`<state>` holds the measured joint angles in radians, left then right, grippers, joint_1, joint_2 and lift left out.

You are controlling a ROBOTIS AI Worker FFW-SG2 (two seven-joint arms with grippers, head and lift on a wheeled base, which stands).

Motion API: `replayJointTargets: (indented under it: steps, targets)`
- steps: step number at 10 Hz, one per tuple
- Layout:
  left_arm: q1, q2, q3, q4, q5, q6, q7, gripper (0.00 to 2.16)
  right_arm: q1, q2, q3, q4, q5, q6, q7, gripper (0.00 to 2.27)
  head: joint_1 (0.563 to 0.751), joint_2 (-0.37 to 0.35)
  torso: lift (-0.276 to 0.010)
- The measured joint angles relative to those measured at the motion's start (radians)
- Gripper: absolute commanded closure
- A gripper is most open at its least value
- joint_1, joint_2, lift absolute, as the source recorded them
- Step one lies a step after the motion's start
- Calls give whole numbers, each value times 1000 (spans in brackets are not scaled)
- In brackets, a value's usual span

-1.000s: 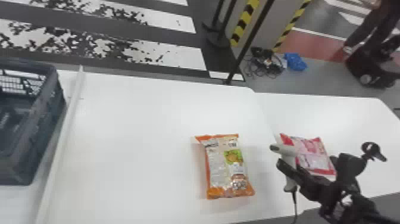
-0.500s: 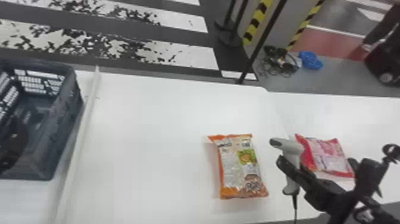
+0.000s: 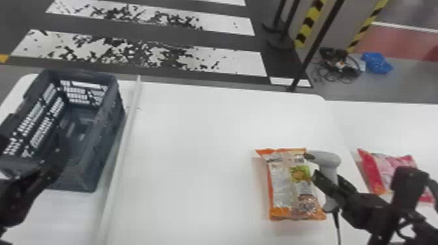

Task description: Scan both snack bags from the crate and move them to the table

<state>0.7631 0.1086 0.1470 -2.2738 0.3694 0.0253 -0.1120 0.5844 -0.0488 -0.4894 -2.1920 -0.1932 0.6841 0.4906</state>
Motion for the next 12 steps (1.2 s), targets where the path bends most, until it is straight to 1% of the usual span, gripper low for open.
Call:
replayJointTargets:
  steps: [5, 9, 12]
  targets:
    - [-1, 1, -2, -1, 0, 0, 0, 76, -24, -25, 77, 44, 71, 11, -5, 2243, 695, -128, -87]
    - [-2, 3, -4, -2, 0, 2, 0, 76, -51, -35, 103, 99, 95, 5, -8, 2243, 695, -124, -87]
    - [-2, 2, -4, -7, 0, 2, 1, 76, -53, -36, 94, 95, 83, 2, -6, 2243, 695, -125, -87]
